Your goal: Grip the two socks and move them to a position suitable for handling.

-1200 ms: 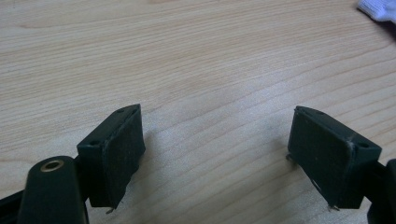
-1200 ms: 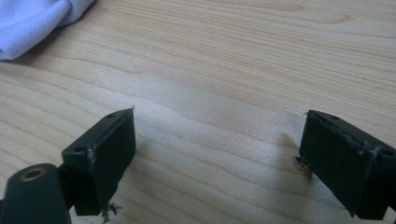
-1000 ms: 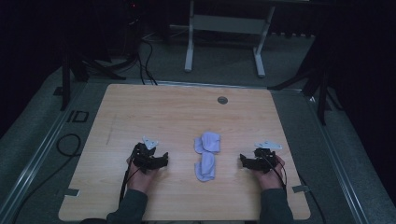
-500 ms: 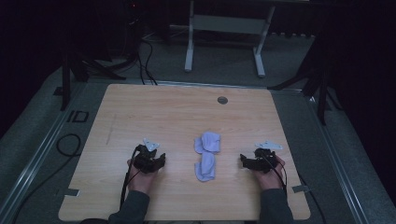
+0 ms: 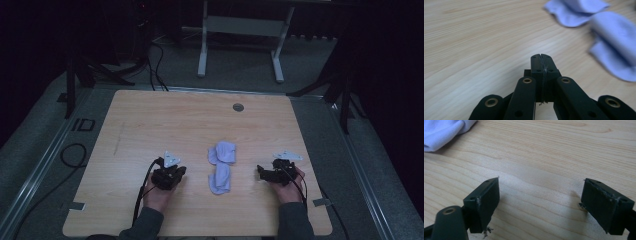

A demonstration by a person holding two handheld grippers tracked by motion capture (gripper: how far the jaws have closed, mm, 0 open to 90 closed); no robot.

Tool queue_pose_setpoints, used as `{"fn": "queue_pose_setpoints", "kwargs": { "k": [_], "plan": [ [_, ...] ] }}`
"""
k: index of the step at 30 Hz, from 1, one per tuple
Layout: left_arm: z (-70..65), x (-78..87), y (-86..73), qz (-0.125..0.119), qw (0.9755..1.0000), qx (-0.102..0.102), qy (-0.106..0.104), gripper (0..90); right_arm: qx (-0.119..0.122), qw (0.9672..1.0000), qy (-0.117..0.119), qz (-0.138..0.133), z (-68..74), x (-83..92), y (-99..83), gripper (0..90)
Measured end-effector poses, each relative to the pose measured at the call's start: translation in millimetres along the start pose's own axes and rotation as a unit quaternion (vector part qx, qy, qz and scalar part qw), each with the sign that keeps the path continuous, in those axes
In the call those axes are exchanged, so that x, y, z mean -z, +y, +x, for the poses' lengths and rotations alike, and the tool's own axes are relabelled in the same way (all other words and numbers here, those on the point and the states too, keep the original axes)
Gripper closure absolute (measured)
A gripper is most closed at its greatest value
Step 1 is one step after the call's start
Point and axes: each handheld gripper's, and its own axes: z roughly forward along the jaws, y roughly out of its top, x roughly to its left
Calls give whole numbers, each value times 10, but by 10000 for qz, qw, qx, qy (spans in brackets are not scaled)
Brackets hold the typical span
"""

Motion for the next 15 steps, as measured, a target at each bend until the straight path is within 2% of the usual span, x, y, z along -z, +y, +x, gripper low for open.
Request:
{"fn": "queue_pose_setpoints", "kwargs": {
  "k": [6,15],
  "plan": [
    [-128,4,30,-101,9995,-150,-249,894,-4,10000,1,2,0,0,0,150],
    [-247,-24,57,-124,9982,-302,-495,896,-4,10000,1,2,0,0,0,150]
  ]
}}
